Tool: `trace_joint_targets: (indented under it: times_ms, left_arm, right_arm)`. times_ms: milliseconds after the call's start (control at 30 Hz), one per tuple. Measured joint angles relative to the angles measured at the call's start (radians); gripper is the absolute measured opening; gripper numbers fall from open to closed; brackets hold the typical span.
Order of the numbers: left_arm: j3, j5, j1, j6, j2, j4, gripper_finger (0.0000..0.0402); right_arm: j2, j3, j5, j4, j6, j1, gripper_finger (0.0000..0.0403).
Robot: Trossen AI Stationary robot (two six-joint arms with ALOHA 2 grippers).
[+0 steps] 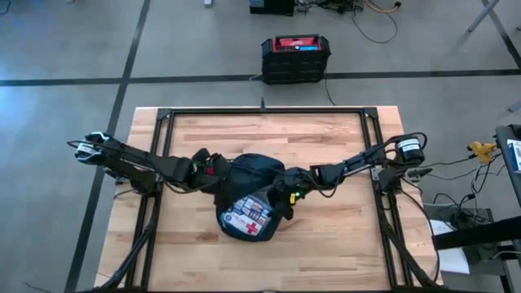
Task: Unpack backpack
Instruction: Open the backpack, then remove the blue medicine box from the backpack
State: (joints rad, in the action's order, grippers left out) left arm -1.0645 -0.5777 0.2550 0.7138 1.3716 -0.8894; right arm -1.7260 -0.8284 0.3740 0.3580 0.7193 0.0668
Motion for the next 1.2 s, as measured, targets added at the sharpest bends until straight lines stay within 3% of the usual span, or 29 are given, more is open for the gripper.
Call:
trace_joint_targets:
  times_ms: [167, 333, 600, 733, 933, 1200]
  left_arm:
    - [-0.031, 0.035, 0.054, 0.034, -0.006, -0.006, 0.0185]
    - [-0.067, 0.042, 0.209, 0.085, 0.008, 0.066, 0.0168]
    - [-0.019, -0.001, 0.432, 0.244, 0.153, 0.127, 0.0144]
    - [-0.007, -0.007, 0.451, 0.312, 0.260, 0.126, 0.0136]
    - [-0.011, -0.039, 0.414, 0.282, 0.376, 0.131, 0.0125]
    - [-0.008, -0.064, 0.379, 0.245, 0.410, 0.139, 0.0120]
  right_arm:
    - [0.000, 0.000, 0.001, -0.001, 0.017, 0.005, 0.0278]
    - [0.000, 0.000, 0.004, -0.001, 0.026, 0.008, 0.0267]
    - [0.000, 0.000, 0.000, 0.001, 0.022, 0.011, 0.0263]
    - [0.000, 0.000, -0.018, 0.043, 0.026, 0.031, 0.0273]
    - [-0.009, -0.004, -0.073, 0.051, 0.076, 0.055, 0.0293]
    - [-0.061, -0.074, -0.138, 0.022, 0.092, 0.067, 0.0297]
